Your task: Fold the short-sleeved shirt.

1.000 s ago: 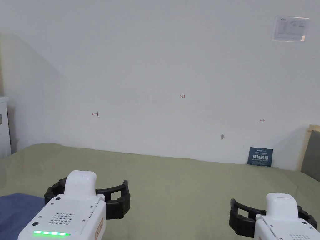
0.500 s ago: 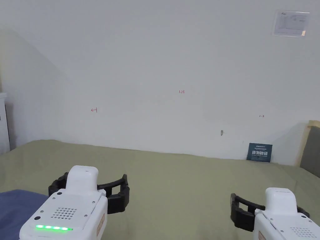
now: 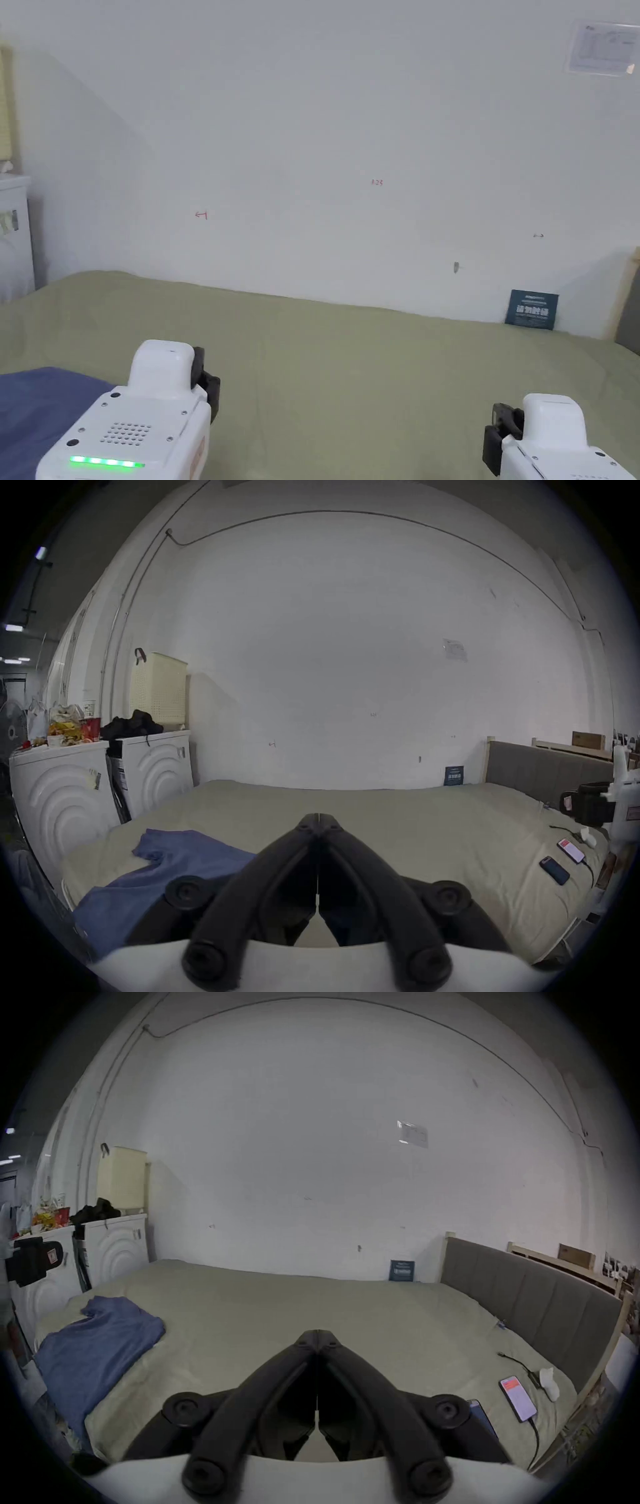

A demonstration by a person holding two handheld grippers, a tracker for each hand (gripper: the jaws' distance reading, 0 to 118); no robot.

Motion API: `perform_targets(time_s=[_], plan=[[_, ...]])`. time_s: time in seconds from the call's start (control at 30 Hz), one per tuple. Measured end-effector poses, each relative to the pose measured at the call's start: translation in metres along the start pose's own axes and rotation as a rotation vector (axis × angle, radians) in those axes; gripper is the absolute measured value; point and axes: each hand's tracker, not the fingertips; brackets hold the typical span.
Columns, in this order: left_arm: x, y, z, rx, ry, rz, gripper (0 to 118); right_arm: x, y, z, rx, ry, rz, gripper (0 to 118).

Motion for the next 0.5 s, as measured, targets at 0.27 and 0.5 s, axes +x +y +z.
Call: perform_targets(time_s=[0.27, 0.5], plan=[[-0.095, 0.031, 0.065, 0.042, 0.271, -0.037, 0, -0.109, 0.044, -0.02, 0.088, 0.284, 0.031, 0], [-0.161, 0.019, 0.132, -0.031, 0.462, -0.022, 0, -0.216, 0.04, -0.029, 0.045, 0.532, 0.016, 0]])
